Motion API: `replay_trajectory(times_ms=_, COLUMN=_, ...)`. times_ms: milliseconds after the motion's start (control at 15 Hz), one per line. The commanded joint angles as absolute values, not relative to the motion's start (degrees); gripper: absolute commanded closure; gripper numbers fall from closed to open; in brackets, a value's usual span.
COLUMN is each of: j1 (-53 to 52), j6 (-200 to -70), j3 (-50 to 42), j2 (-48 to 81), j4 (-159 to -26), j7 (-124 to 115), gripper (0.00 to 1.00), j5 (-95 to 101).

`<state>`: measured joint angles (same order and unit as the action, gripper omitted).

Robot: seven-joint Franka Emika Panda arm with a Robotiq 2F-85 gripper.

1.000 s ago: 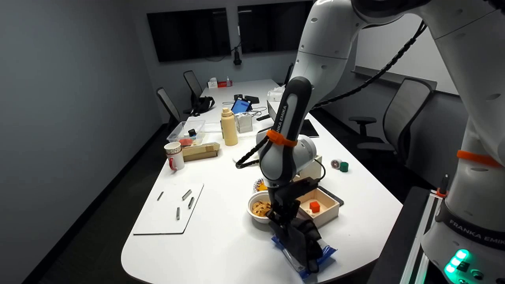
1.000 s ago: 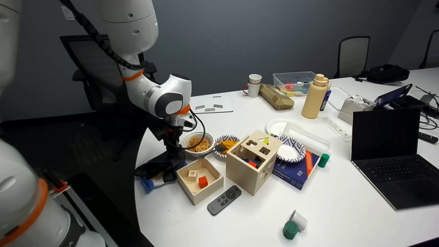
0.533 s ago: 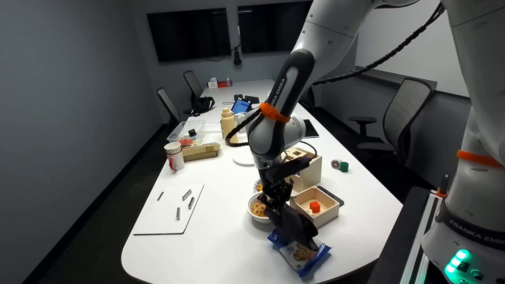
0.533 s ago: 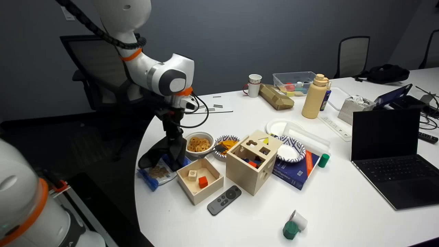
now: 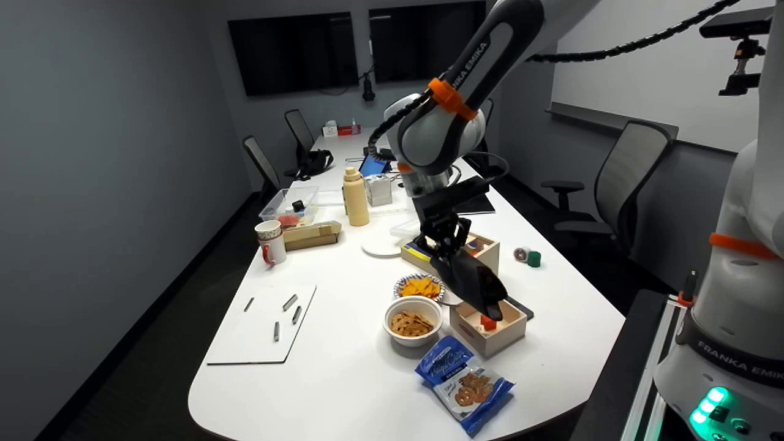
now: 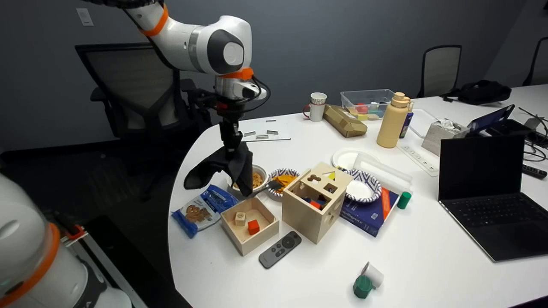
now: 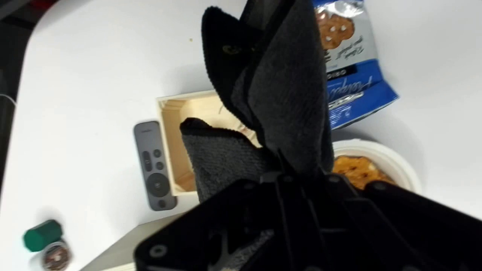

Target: Use the black towel to clean the table

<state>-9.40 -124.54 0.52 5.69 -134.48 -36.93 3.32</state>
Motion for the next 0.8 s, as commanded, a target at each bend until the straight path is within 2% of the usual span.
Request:
replay_trajectory(times_ms=0, j1=-5.89, j6=-123.46, j3=-1.38, j2=2.51, j4=-137.14, j7=-43.76, gripper=0.98, j5=9.77)
replay_trajectory(times_ms=733, j1=4.14, j6=-127.44, j3=-8.03, j2=1.30, j4=-143.70, j7=-43.92, gripper=0.98, j5=14.85)
